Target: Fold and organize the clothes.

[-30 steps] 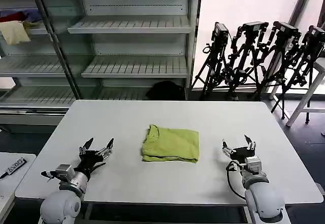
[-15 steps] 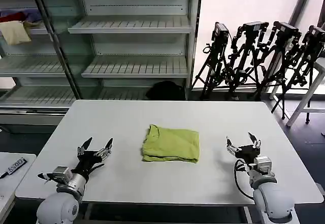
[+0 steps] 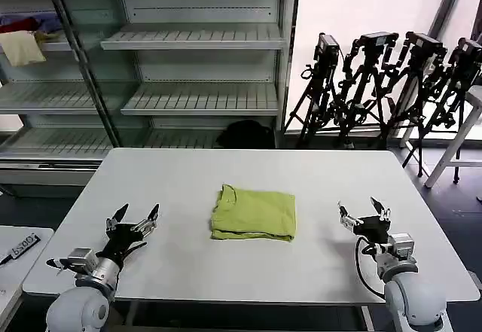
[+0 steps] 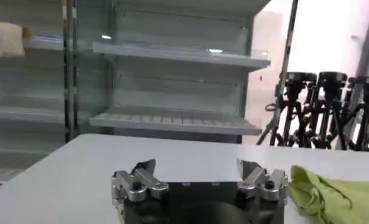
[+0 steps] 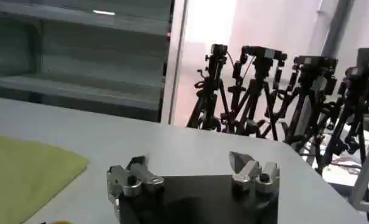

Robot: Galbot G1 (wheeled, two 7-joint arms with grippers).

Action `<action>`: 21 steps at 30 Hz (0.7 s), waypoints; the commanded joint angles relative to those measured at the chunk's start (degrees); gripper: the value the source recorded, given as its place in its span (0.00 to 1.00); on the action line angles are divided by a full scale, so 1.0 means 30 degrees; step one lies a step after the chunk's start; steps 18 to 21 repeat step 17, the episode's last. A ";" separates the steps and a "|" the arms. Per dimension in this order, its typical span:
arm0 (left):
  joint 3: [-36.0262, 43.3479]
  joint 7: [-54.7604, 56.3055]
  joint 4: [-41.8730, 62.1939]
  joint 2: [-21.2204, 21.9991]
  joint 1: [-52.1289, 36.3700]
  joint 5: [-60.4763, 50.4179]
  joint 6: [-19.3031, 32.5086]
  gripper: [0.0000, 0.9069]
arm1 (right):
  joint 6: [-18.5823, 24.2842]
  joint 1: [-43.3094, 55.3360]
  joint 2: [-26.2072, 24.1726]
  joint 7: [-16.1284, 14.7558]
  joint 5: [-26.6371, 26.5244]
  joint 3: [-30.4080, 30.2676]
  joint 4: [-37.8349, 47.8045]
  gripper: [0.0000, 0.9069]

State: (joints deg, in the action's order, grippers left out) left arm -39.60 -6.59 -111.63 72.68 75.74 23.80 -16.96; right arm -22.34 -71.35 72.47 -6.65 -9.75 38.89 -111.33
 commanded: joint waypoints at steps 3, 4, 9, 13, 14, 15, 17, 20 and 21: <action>-0.0266 0.0016 0.0238 -0.0061 0.0108 0.0809 0.0631 1.00 | 0.0478 -0.0166 -0.0141 -0.0400 -0.1184 0.0530 0.0105 1.00; -0.0264 0.0025 0.0307 -0.0069 0.0106 0.0829 0.0820 1.00 | 0.0492 -0.0180 -0.0165 -0.0400 -0.1185 0.0575 0.0102 1.00; -0.0413 0.0007 0.0546 -0.0203 0.0083 0.1283 0.1278 1.00 | 0.0540 -0.0455 -0.0739 -0.0850 -0.1738 0.1287 0.0040 1.00; -0.0478 0.0015 0.0512 -0.0218 0.0052 0.1359 0.1316 1.00 | 0.0447 -0.0836 -0.1139 -0.1591 -0.2614 0.1696 -0.0151 1.00; -0.0484 0.0020 0.0481 -0.0210 0.0038 0.1357 0.1300 1.00 | 0.0437 -0.0875 -0.1169 -0.1635 -0.2719 0.1733 -0.0175 1.00; -0.0485 0.0004 0.0452 -0.0208 0.0036 0.1361 0.1342 1.00 | 0.0406 -0.0933 -0.1205 -0.1708 -0.2943 0.1778 -0.0209 1.00; -0.0489 -0.0009 0.0376 -0.0191 0.0030 0.1329 0.1371 1.00 | 0.0383 -0.1043 -0.1311 -0.1694 -0.3241 0.1878 -0.0185 1.00; -0.0489 -0.0009 0.0376 -0.0191 0.0030 0.1329 0.1371 1.00 | 0.0383 -0.1043 -0.1311 -0.1694 -0.3241 0.1878 -0.0185 1.00; -0.0489 -0.0009 0.0376 -0.0191 0.0030 0.1329 0.1371 1.00 | 0.0383 -0.1043 -0.1311 -0.1694 -0.3241 0.1878 -0.0185 1.00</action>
